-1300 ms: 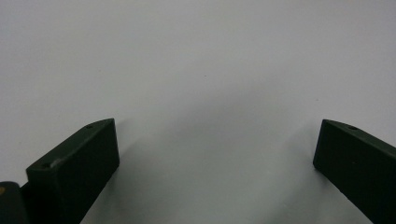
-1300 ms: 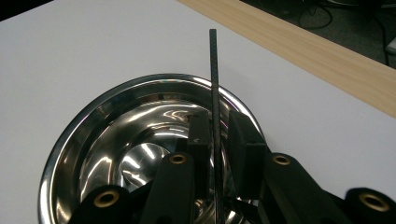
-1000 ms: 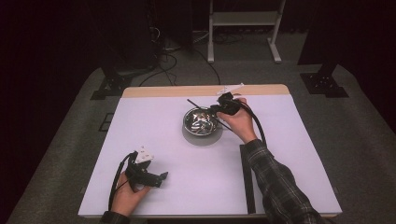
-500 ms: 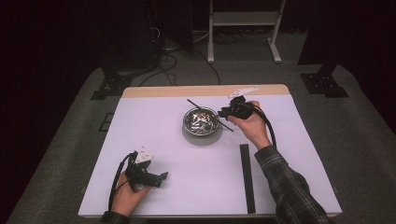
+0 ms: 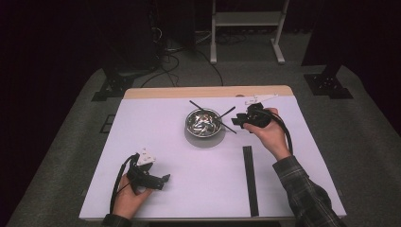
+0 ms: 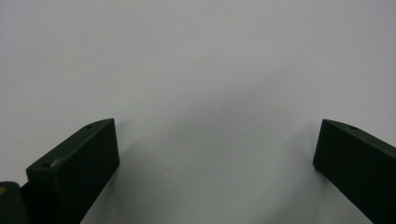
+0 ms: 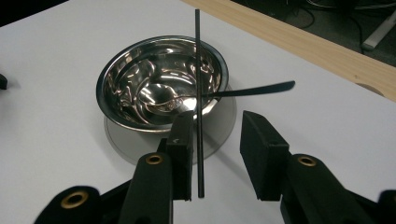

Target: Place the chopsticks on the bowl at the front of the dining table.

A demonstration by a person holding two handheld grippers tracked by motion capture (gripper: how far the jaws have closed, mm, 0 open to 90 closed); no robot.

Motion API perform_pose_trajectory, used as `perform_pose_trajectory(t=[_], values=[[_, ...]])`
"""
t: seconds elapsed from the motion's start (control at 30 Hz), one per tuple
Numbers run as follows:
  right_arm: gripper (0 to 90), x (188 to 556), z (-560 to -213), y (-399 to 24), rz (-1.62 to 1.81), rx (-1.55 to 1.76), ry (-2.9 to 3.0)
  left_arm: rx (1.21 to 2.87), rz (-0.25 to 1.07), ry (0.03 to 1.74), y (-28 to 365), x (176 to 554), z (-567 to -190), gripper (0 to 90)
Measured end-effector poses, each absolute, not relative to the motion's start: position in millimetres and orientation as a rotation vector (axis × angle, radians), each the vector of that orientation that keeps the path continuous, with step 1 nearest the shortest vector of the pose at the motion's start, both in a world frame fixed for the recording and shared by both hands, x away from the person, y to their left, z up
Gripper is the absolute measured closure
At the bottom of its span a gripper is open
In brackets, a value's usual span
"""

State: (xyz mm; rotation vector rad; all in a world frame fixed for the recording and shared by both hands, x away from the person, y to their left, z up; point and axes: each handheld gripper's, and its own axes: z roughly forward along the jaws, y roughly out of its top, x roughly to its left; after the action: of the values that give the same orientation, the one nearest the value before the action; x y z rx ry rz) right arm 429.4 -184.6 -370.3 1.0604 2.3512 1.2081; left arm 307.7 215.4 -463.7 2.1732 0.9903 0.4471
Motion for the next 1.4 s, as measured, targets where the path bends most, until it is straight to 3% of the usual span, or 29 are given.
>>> perform_pose_trajectory(t=[1.4], values=[[54.5,371,-404,-254,1.212,1.183,2.291,2.17,0.444,0.994,215,308,-464,0.0]])
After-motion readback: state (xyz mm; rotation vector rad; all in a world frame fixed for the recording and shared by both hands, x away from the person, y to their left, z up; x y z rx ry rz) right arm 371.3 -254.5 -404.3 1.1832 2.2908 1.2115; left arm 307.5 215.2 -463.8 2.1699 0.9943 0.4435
